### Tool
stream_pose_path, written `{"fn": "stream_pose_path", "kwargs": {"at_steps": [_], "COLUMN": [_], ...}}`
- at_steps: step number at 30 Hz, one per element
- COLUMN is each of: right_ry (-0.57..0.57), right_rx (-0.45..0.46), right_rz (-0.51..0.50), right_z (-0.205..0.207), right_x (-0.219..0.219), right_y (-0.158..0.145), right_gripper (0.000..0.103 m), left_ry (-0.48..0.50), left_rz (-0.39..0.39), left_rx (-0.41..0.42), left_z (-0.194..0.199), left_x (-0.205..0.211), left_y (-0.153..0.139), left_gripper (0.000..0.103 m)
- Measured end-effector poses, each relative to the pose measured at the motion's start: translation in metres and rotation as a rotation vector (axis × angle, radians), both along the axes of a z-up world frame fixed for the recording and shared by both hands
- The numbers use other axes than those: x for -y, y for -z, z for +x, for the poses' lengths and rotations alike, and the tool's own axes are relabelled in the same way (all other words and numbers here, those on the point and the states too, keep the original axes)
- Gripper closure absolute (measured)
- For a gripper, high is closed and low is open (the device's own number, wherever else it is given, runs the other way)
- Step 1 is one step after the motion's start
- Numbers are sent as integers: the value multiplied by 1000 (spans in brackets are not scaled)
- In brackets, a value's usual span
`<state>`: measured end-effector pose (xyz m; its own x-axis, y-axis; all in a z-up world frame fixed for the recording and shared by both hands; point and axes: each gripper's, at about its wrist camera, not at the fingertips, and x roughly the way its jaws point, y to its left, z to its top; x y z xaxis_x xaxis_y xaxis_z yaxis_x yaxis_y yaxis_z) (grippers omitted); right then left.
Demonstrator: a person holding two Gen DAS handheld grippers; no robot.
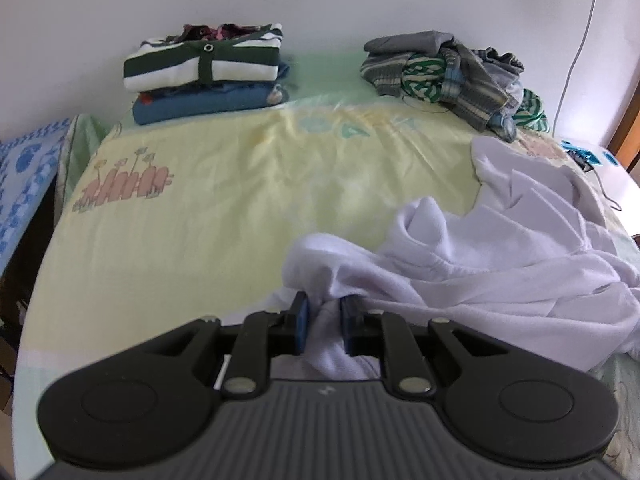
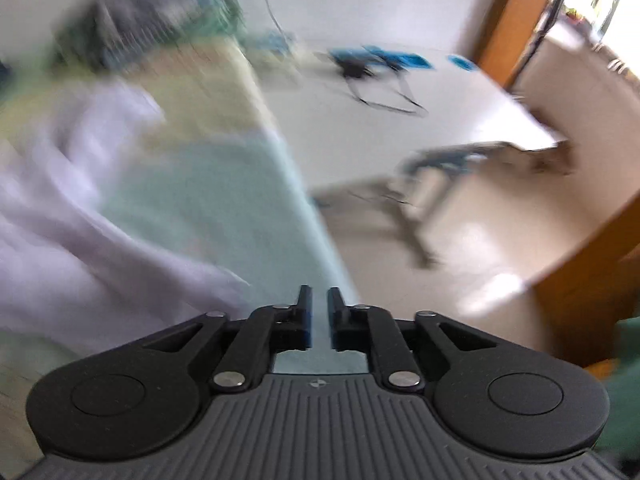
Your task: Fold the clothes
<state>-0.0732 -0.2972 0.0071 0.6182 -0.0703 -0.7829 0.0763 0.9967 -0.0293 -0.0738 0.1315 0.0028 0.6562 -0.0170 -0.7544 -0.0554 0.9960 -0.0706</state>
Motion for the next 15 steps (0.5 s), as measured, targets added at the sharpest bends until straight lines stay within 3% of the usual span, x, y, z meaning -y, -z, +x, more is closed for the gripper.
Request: {"fn": "stream_pose_path", "kwargs": {"at_steps": [2, 4, 5, 7, 9, 12, 13, 15], "right_ry": [-159, -335, -418, -557, -642, -586, -565, -523], "right_rx": [73, 119, 139, 179, 202, 171, 159, 137], "right_rz": [28, -17, -49, -165, -291, -203, -171, -107], "right_z": [2, 2, 1, -1, 1, 20, 27, 40], "right_x": [-29, -63, -79, -108, -128, -123, -121, -117], "right_y": [-13, -13, -12, 0, 19, 24, 25, 28], "right_gripper": [46, 27, 27, 27, 27, 31, 38, 64], "left_ry": [28, 53, 62, 74, 67, 49, 36, 1], "left_rz": [8, 31, 34, 22, 12, -7, -14, -29], "left_rx": [-17, -15, -15, -19, -22, -40, -45, -54], "left_z": [1, -4, -7, -16, -25, -35, -36, -37], "left_x": [3, 7, 7, 5, 3, 0, -1, -4], "left_y": [1, 0, -1, -2, 1, 8, 12, 20], "left_gripper": [86, 83, 79, 47, 38, 28, 24, 24]}}
